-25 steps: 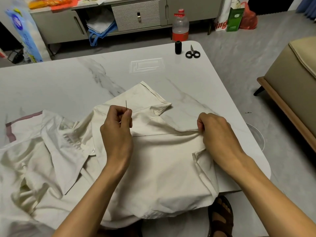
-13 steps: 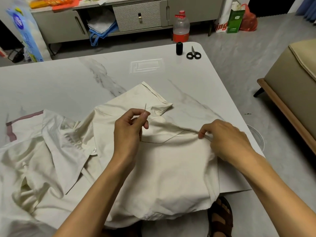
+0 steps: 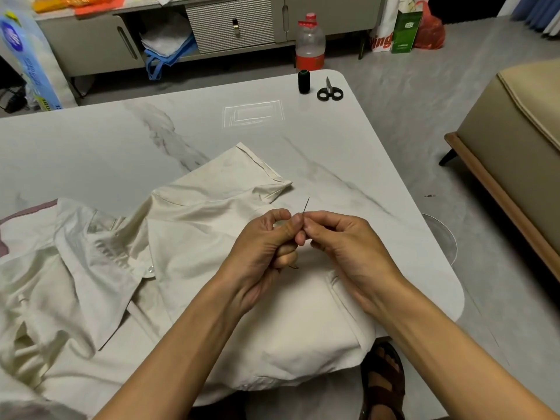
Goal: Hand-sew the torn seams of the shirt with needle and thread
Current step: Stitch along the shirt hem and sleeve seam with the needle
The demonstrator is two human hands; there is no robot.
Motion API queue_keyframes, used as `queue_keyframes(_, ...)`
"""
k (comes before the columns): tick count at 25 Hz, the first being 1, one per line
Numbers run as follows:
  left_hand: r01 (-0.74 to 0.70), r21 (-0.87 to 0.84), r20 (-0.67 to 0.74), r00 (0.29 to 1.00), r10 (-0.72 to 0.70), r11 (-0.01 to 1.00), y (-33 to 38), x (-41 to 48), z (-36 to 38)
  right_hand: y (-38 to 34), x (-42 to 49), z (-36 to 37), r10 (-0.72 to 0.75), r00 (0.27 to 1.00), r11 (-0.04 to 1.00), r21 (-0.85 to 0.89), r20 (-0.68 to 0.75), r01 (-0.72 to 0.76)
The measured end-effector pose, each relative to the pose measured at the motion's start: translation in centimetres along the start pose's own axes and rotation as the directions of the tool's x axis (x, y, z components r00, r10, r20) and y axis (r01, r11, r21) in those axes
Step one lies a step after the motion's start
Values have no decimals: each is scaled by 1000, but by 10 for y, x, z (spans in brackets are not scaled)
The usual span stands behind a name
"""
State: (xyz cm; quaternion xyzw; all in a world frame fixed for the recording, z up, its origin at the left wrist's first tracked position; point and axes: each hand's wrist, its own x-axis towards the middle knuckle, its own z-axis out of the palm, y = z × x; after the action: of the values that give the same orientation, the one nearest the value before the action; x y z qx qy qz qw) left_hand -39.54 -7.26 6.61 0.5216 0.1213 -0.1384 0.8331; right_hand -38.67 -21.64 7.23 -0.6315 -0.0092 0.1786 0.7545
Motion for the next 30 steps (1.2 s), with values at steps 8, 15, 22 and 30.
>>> queue_keyframes(8, -130, 634, -142, 949, 280, 762, 4, 3, -12, 6, 3, -2, 68, 984, 973, 228, -165, -29)
queue_keyframes(15, -323, 946, 281, 787, 550, -21, -9, 38, -26, 21, 0, -5, 90, 989, 996, -1, -119, -90)
queue_keyframes(22, -250, 967, 211, 902, 378, 56, 7, 42, -27, 27, 1, -8, -25, 993, 874, -485, -117, -36)
queue_keyframes(30, -138, 949, 68, 967, 244, 284, 14, 32, -31, 31, 3, -3, -69, 993, 787, -616, -95, -5)
